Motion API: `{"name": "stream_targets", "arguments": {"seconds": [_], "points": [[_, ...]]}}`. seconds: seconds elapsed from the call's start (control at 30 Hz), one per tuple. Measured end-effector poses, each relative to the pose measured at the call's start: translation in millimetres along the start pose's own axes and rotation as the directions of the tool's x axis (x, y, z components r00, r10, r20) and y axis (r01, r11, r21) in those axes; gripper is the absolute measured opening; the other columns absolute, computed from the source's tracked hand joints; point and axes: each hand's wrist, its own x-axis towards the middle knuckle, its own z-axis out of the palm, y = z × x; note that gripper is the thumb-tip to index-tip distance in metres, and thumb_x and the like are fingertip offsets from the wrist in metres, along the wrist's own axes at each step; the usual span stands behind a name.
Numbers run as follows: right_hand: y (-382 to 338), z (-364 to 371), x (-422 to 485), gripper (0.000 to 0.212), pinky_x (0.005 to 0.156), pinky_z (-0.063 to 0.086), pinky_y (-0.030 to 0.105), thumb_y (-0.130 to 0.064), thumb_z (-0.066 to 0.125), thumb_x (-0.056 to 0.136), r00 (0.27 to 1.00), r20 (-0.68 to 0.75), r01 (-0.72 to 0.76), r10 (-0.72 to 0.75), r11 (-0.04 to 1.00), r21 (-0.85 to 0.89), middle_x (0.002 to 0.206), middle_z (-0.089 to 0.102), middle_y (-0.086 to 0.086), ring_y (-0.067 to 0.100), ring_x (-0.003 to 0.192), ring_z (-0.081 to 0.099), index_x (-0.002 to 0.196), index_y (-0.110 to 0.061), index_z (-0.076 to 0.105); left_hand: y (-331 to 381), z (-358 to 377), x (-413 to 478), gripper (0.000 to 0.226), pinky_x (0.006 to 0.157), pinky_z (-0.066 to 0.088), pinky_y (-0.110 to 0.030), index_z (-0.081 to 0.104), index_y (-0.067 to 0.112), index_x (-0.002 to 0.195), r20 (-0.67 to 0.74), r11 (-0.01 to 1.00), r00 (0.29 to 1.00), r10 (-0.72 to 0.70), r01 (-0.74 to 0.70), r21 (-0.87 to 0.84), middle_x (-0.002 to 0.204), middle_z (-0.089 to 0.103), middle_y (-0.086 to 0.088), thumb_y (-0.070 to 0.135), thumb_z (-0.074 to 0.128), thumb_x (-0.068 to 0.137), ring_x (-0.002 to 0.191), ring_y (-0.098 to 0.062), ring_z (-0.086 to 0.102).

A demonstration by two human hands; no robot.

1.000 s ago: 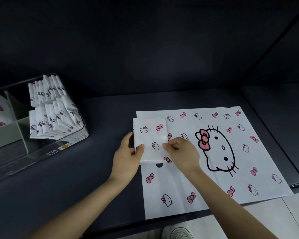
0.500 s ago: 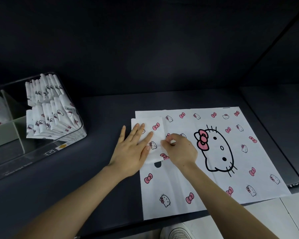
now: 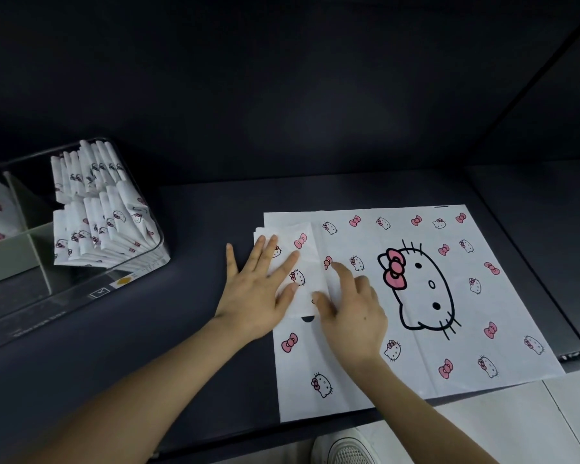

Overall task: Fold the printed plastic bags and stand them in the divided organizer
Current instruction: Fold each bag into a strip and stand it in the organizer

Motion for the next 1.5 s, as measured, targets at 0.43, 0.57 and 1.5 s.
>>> {"name": "stream_targets", "arguments": {"seconds": [0.43, 0.57, 1.5], "points": [[32, -7, 17, 0.008, 0.109, 0.033, 0.045, -0.015, 0.066, 0.084, 0.688, 0.114, 0.709, -0.717, 0.697, 0.105, 0.109, 0.070, 0.003, 0.019, 0.107, 0.064, 0.088, -0.013, 0.072, -7, -7, 2, 0.080, 0.112, -0.025, -0.042, 0.004, 0.039, 0.146, 0.067, 0.976, 0.997, 0.042, -0.027, -0.214, 0.156, -0.012, 0.008, 0.072, -0.019, 0.077, 0.139, -0.002, -0.023], [30, -8, 31, 0.008, 0.109, 0.034, 0.040, -0.002, 0.070, 0.076, 0.698, 0.126, 0.698, -0.705, 0.709, 0.102, 0.083, 0.071, 0.002, 0.016, 0.072, 0.068, 0.078, -0.010, 0.069, -24, -16, -14, 0.065, 0.119, 0.002, -0.024, 0.061, 0.022, 0.128, -0.132, 0.745, 0.991, 0.009, -0.095, -0.660, 0.145, 0.041, 0.011, 0.065, 0.029, 0.090, 0.140, 0.004, 0.022], [-27, 16, 88, 0.042, 0.053, 0.024, 0.030, -0.025, 0.055, 0.088, 0.846, 0.405, -0.455, 0.346, 0.865, 0.212, 0.053, 0.029, -0.001, 0.020, 0.057, 0.027, 0.056, -0.017, 0.029, -12, -14, 29, 0.027, 0.056, 0.041, -0.029, 0.060, 0.009, 0.106, -0.297, 0.825, 0.839, -0.456, 0.274, -0.495, 0.046, 0.054, 0.008, 0.028, 0.062, 0.086, 0.041, -0.017, 0.050]]}}
